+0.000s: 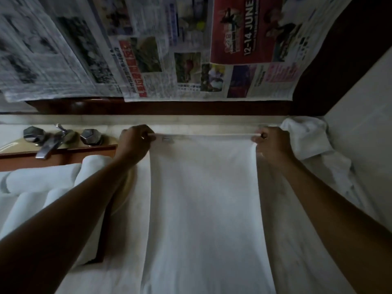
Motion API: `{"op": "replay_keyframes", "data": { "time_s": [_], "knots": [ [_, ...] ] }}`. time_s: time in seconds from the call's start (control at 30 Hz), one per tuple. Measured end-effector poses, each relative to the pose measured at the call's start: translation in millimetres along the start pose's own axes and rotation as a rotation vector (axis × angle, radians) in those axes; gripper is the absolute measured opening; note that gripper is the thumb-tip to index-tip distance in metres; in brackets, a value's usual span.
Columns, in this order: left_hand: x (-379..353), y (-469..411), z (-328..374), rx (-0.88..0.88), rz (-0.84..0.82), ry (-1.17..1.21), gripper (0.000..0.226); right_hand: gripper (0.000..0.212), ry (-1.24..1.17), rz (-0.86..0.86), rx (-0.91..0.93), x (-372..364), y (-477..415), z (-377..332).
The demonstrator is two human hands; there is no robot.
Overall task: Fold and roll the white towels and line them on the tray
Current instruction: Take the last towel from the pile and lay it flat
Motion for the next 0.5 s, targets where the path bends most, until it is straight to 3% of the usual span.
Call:
{"op": "replay_keyframes", "data": {
  "time_s": [0.23, 0.37, 0.5],
  "knots": [
    [-15, -78, 9, 0.021, 0.183, -0.017, 0.024, 0.014, -0.124, 0.078, -0.012, -43, -79, -28],
    [-55, -40, 1, 0.058, 0.193, 0.029, 0.047, 0.038, -0.046, 0.087, 0.009, -76, -47, -21],
    [-121, 27, 25, -0.060, 0.083, 0.023, 0.052, 0.056, -0.072, 0.048, 0.206, -130, 23, -30]
  ]
}}
Point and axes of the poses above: each hand's wrist, its own y-axis away from the middle knuckle, its own x-axis out of the back of the hand, z = x × y, the point moved 8 cm from there along -y, towards the middle knuckle, and after that the axes turned 14 degrees about z, right-handed, at the moved point
